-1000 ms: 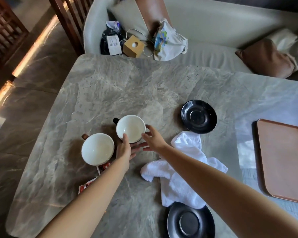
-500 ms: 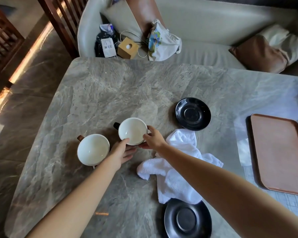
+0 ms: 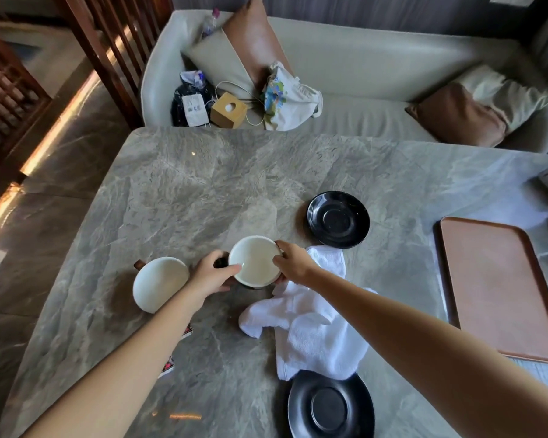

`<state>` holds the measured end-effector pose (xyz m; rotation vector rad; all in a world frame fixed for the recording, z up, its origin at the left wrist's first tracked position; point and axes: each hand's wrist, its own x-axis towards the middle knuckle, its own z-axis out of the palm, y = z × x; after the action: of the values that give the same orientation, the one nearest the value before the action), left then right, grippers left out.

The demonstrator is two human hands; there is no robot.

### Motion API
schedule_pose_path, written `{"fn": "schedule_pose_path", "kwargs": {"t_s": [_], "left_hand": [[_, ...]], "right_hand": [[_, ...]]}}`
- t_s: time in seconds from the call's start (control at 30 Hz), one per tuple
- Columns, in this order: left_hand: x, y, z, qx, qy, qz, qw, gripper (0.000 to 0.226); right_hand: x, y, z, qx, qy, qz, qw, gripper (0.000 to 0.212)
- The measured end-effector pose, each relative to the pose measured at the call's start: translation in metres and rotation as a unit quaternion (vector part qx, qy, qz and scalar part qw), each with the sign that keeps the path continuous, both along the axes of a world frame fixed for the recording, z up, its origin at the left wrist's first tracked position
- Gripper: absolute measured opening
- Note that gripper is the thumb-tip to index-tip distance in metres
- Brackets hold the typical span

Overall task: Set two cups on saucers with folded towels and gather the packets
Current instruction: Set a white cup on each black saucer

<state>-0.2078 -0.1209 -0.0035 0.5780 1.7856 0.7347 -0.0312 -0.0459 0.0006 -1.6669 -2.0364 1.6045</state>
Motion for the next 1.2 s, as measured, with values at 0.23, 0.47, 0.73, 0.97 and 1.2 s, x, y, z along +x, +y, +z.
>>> {"fn": "schedule_pose_path", "kwargs": {"t_s": [0.23, 0.47, 0.73, 0.97, 1.2], "left_hand": [[0.035, 0.026, 0.016, 0.014, -0.034, -0.117, 0.992, 0.024], [0.093, 0.099, 0.021, 0.071, -0.036, -0.088, 0.993, 0.012], [0.125, 0.165, -0.004, 0.080, 0.021, -0.096, 0.992, 0.017], [0.138, 0.185, -0.024, 0.081, 0.059, -0.085, 0.991, 0.023], [0.141, 0.183, -0.026, 0.098, 0.070, -0.090, 0.989, 0.024]], "right_hand": [[0.052, 0.024, 0.004, 0.079, -0.018, -0.094, 0.992, 0.030], [0.098, 0.061, -0.004, 0.114, 0.018, -0.219, 0.969, 0.023], [0.125, 0.094, -0.028, 0.084, 0.031, -0.287, 0.954, 0.028], [0.132, 0.113, -0.039, 0.103, 0.035, -0.299, 0.948, 0.025], [0.132, 0.113, -0.043, 0.109, 0.043, -0.296, 0.948, 0.026]]}}
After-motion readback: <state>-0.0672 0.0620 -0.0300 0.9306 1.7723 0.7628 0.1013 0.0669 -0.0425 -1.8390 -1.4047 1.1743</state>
